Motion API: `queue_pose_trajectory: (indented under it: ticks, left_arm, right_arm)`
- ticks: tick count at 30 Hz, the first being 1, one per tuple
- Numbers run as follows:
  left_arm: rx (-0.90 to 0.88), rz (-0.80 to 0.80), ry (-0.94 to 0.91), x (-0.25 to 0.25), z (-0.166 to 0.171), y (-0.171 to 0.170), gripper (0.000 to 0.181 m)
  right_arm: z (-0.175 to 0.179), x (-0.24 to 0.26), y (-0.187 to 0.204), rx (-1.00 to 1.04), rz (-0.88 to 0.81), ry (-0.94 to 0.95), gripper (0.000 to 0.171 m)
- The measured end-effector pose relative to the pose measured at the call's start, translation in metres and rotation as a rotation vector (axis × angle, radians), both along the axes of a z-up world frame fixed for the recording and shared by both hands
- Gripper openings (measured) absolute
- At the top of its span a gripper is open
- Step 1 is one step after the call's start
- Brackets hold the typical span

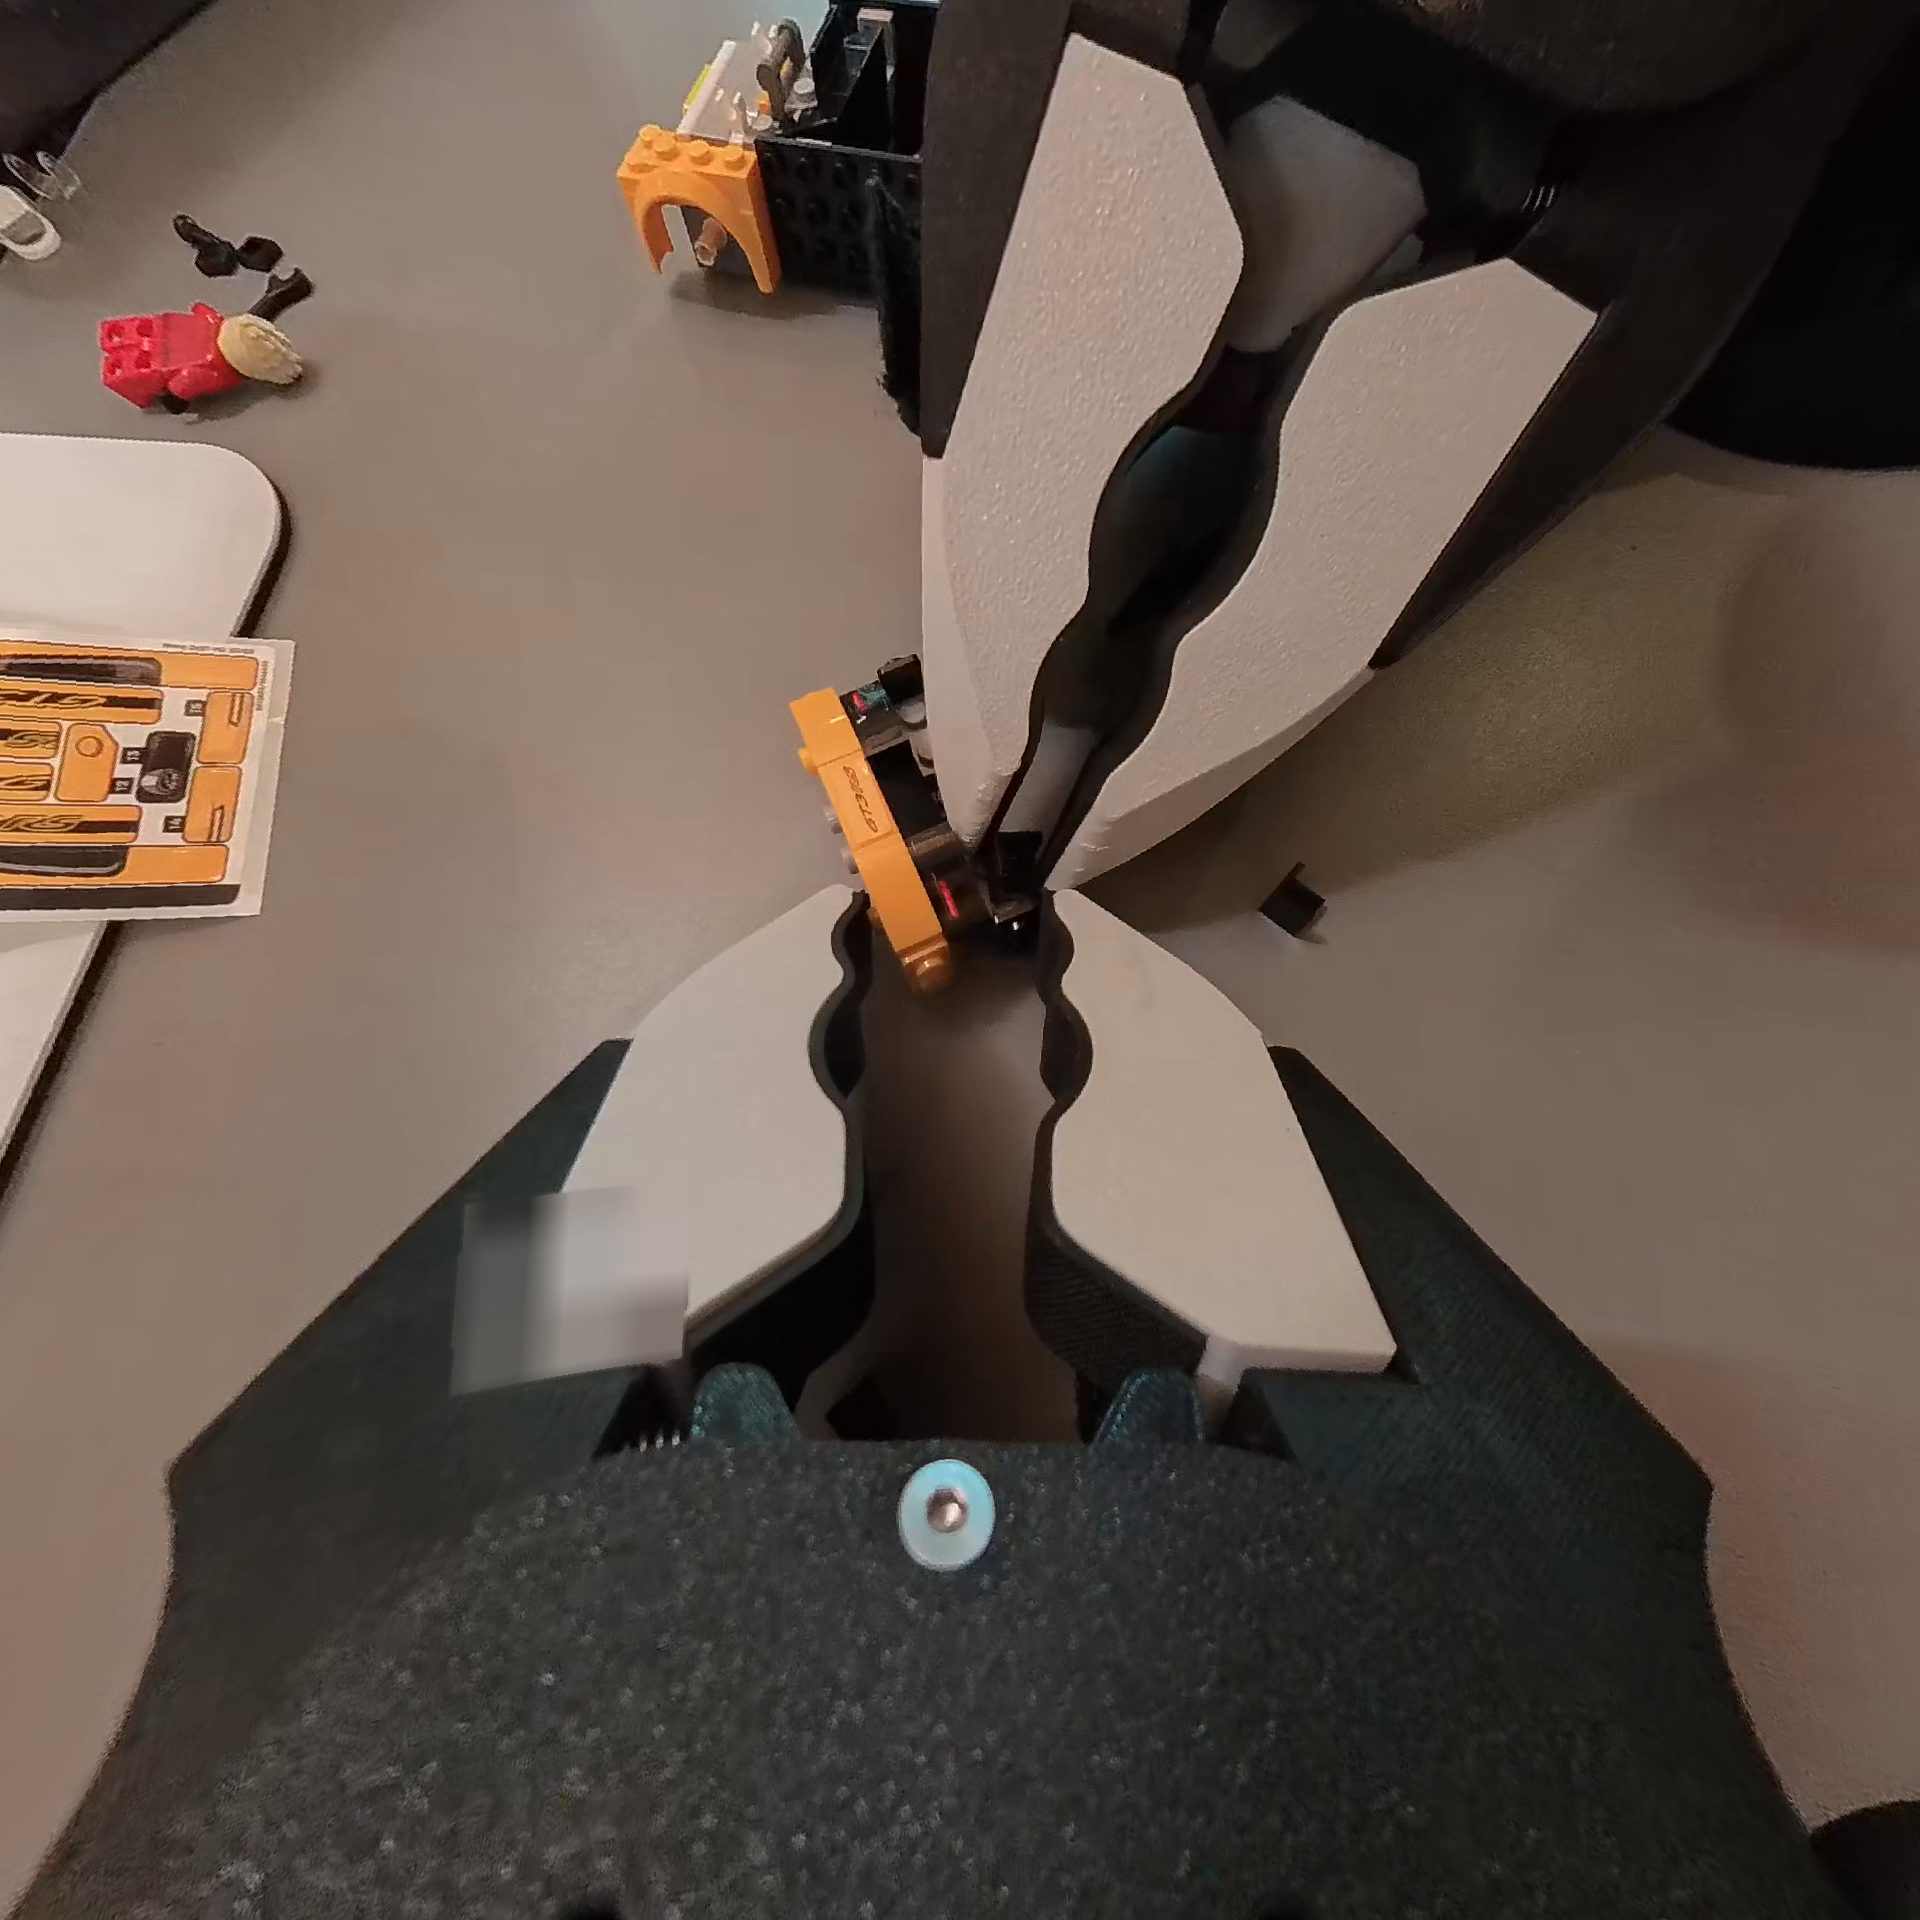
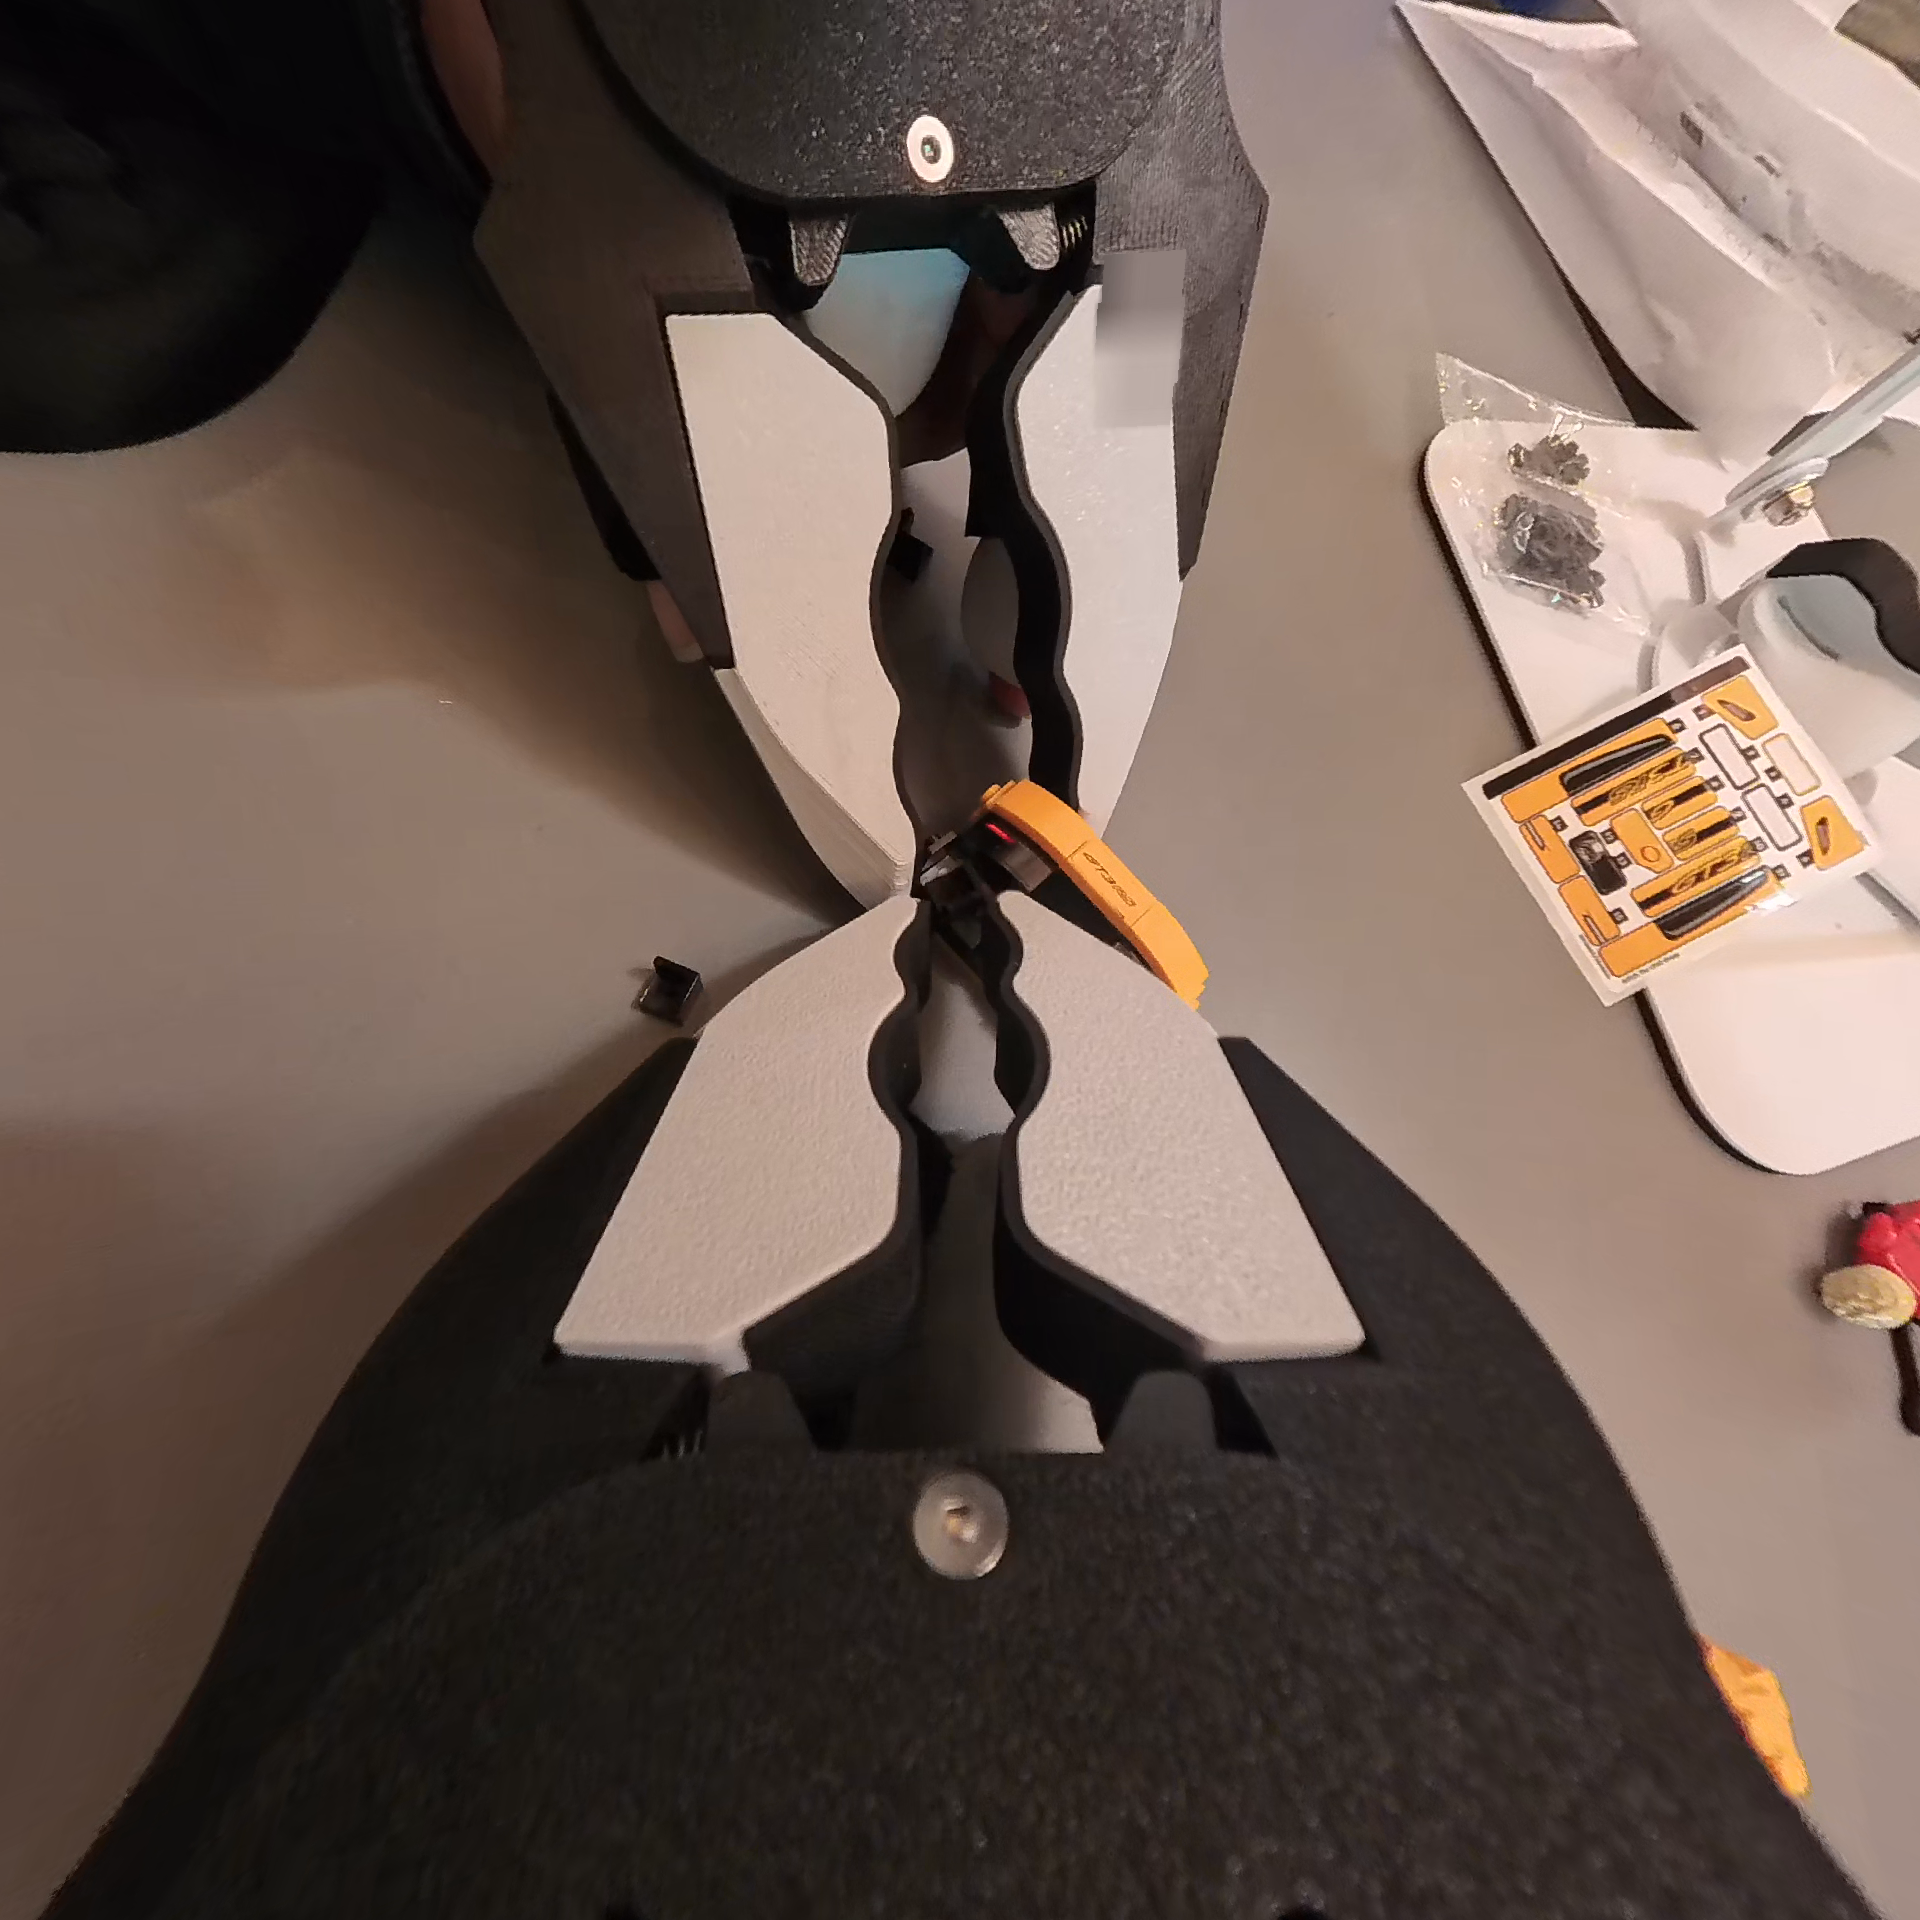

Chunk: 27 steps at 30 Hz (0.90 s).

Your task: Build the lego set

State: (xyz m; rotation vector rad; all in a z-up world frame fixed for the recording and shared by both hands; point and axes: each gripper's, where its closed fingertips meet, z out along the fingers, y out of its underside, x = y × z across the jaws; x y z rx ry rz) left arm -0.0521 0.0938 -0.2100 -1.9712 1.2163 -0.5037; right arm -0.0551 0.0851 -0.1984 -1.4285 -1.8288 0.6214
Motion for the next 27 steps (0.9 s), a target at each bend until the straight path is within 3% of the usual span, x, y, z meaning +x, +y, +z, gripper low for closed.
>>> queue_pose_trajectory:
  ticks: [15, 24, 27]
  left_arm:
    - [-0.002, 0.004, -0.001, 0.000, 0.000, 0.000, 0.030]
    - [-0.008, -0.019, -0.007, 0.001, 0.001, -0.003, 0.030]
    - [-0.096, -0.057, -0.076, 0.005, 0.005, -0.013, 0.030]
  right_arm:
    - [0.003, 0.001, 0.002, -0.009, -0.033, -0.003, 0.008]
    - [0.008, -0.002, -0.004, 0.160, 0.071, 0.002, 0.008]
    - [0.012, 0.001, -0.012, 0.159, 0.139, -0.018, 0.008]
